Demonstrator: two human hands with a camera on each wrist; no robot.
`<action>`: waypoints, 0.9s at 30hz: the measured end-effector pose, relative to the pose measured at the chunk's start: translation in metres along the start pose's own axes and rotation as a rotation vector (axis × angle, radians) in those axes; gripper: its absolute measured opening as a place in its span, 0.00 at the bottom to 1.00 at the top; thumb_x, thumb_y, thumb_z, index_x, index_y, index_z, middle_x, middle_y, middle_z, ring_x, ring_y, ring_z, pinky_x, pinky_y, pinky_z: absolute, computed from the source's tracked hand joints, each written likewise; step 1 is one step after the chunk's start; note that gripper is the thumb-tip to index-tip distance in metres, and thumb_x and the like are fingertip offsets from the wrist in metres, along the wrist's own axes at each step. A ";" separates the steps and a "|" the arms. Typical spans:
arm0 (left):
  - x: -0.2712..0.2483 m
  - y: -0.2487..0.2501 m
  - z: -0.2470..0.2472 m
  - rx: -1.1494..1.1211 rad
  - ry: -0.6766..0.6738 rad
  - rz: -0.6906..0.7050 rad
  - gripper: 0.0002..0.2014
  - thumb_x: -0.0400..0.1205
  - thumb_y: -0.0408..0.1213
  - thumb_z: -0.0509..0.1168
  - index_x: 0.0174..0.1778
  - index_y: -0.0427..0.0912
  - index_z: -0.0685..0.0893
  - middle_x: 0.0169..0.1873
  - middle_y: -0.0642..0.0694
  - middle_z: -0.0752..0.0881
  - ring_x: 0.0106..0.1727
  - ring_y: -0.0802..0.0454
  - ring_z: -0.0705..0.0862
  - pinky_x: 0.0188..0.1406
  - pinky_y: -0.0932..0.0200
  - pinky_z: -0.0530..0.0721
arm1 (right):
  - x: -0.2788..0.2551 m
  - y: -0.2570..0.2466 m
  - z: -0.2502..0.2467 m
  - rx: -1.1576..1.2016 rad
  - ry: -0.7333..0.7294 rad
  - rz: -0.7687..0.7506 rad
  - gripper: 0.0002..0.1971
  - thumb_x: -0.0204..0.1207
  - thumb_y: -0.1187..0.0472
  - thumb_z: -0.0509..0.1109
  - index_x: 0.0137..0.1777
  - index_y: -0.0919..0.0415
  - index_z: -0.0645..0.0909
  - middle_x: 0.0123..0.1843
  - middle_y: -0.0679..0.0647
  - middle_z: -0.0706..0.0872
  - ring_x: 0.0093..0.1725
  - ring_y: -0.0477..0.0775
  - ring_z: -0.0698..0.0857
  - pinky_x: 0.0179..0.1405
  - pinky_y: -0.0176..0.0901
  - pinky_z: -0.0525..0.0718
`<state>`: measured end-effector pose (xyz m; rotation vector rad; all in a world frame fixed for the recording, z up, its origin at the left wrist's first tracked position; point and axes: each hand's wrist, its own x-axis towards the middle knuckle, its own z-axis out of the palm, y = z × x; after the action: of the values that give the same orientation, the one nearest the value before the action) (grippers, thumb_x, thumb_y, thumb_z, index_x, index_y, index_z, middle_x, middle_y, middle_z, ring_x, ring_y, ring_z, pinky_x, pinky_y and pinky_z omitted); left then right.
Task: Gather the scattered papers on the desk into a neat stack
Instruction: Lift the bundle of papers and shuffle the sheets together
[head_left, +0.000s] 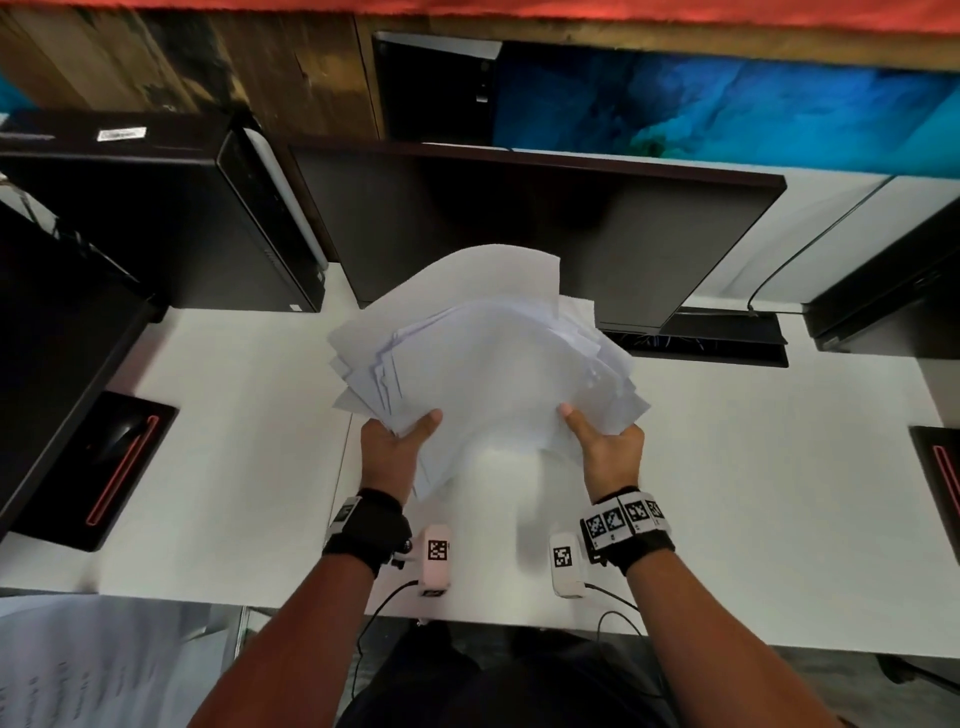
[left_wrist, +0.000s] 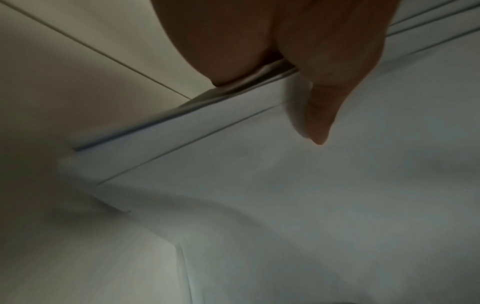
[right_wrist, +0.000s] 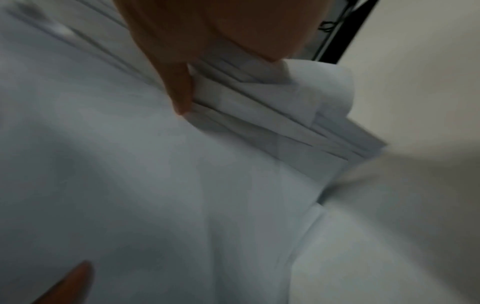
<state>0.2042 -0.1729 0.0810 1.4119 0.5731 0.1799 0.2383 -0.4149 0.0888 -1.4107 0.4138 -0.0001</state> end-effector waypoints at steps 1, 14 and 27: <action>0.001 0.000 -0.001 0.018 -0.008 -0.013 0.10 0.73 0.31 0.81 0.48 0.34 0.92 0.46 0.44 0.94 0.50 0.49 0.93 0.60 0.50 0.89 | 0.002 0.003 -0.003 -0.015 -0.006 0.005 0.18 0.70 0.67 0.81 0.60 0.62 0.86 0.51 0.51 0.93 0.52 0.50 0.91 0.51 0.40 0.88; 0.020 0.028 -0.019 0.029 -0.305 -0.078 0.23 0.71 0.20 0.79 0.58 0.44 0.90 0.57 0.43 0.92 0.59 0.45 0.90 0.61 0.52 0.87 | 0.046 -0.024 -0.042 -0.141 -0.316 0.126 0.27 0.60 0.64 0.86 0.60 0.62 0.86 0.57 0.59 0.92 0.60 0.59 0.90 0.67 0.59 0.83; 0.024 0.031 -0.011 0.077 -0.306 -0.040 0.25 0.74 0.23 0.77 0.68 0.39 0.84 0.59 0.45 0.91 0.63 0.46 0.88 0.66 0.50 0.86 | 0.048 -0.014 -0.033 -0.241 -0.297 0.131 0.27 0.63 0.63 0.86 0.63 0.52 0.83 0.59 0.48 0.91 0.61 0.48 0.88 0.69 0.50 0.82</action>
<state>0.2259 -0.1470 0.1040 1.4667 0.3579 -0.0907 0.2770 -0.4600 0.0857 -1.5886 0.2638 0.3719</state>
